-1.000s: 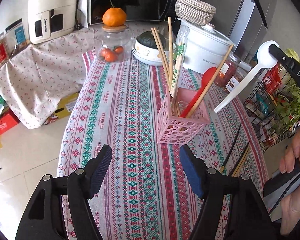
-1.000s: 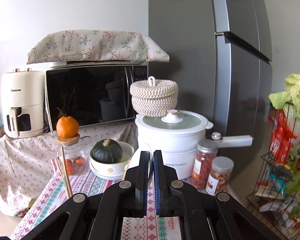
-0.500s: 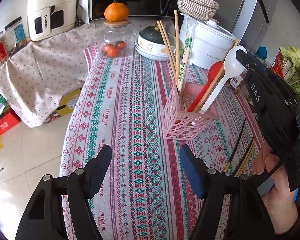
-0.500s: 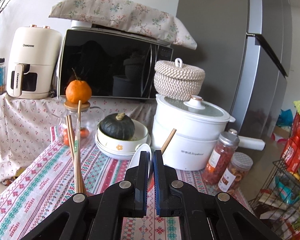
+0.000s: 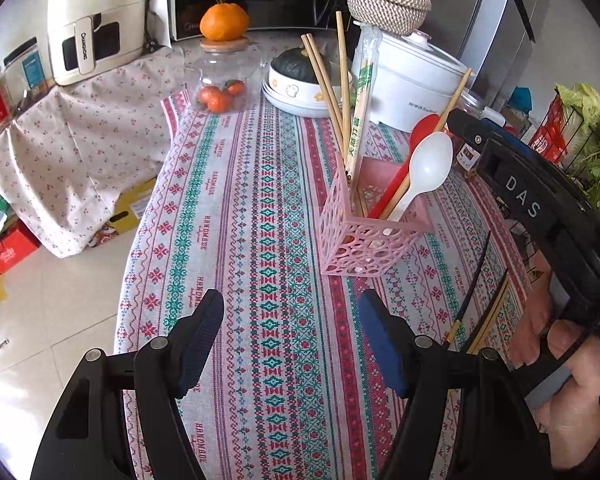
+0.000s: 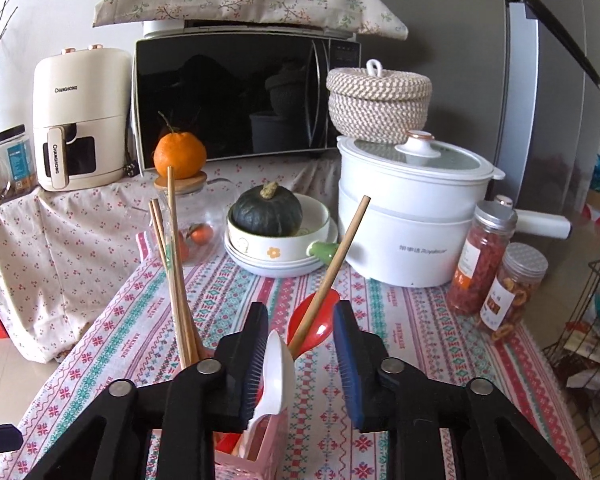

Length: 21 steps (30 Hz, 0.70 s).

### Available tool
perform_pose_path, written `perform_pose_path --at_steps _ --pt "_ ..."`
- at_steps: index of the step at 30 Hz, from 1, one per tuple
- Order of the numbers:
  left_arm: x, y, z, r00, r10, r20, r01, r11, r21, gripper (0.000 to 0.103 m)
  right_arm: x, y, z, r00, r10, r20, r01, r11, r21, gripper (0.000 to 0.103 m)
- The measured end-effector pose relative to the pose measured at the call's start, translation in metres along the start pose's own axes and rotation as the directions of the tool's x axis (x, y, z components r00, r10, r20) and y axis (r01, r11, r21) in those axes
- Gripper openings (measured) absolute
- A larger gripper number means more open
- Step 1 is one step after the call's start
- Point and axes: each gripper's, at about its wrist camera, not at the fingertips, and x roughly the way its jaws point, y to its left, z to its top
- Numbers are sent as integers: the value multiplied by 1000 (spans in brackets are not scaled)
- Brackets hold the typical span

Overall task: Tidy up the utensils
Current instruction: 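Lower the white spoon into the pink basket and open the right tool, then withdraw both tools from the basket toward the remaining chopsticks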

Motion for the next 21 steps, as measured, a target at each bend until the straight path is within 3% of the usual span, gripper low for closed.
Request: perform_pose_path --at_steps 3,9,14,21 --pt "-3 -2 0 1000 -4 8 3 1000 5 73 -9 -7 3 999 27 -28 -26 999 21 38" --pt "-5 -7 -1 1000 -14 7 14 1000 14 73 -31 -22 4 996 57 -72 -54 998 39 56" --pt "-5 -13 -3 1000 -28 -4 28 999 27 73 -44 -37 -6 991 37 -128 -35 999 18 69" --pt "-3 -27 -8 1000 -29 -9 29 998 61 78 -47 -66 -29 974 15 -228 -11 1000 18 75"
